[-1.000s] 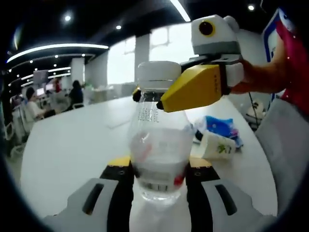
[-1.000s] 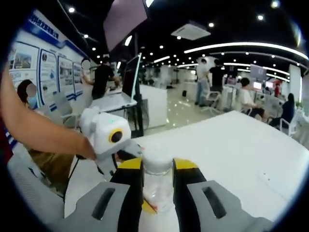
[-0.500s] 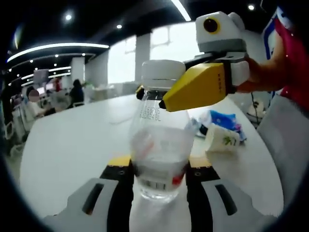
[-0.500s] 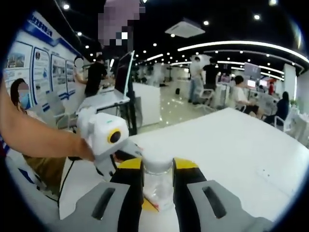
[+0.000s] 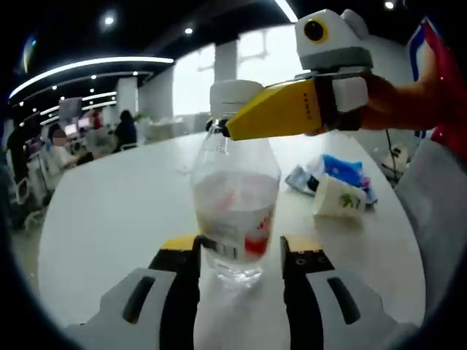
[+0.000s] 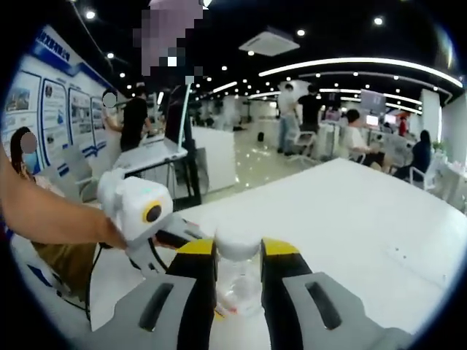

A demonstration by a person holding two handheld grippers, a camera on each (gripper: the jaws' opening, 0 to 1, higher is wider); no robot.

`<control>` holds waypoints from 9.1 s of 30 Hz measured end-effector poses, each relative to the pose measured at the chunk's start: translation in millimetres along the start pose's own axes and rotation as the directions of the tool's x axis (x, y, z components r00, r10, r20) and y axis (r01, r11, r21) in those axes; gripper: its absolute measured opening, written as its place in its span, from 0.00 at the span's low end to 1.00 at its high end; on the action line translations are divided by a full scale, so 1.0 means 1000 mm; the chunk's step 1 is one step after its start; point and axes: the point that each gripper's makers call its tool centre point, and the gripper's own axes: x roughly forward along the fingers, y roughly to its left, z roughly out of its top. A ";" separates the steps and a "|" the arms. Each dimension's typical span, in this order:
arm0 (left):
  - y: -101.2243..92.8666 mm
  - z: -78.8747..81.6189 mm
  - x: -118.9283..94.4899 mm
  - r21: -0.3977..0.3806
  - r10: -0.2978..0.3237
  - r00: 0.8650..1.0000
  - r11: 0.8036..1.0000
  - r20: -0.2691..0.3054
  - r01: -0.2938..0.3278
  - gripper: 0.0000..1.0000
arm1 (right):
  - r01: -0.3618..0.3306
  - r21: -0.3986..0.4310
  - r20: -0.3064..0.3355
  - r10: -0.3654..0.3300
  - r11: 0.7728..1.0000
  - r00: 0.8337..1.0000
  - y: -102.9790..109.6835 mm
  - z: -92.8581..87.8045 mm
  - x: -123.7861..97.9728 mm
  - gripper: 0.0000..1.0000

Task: Arrange the tabletop items into an orderly group along one side of the table until the central work area is clear of visible clutter.

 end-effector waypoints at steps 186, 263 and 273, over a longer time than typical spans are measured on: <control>-0.180 0.019 -0.046 -0.197 -0.042 0.999 0.980 -0.027 0.036 0.70 | 0.177 0.468 -0.455 0.065 0.866 0.888 0.014 -0.200 -0.132 0.41; -0.211 0.187 -0.076 -0.336 -0.148 0.855 0.876 0.497 0.347 0.41 | -0.543 0.099 0.462 0.445 0.834 0.767 0.117 0.006 -0.221 0.39; -0.197 0.184 -0.071 -0.306 -0.102 0.866 0.910 0.490 0.280 0.39 | -0.446 0.101 0.316 0.396 0.889 0.862 0.100 -0.020 -0.213 0.45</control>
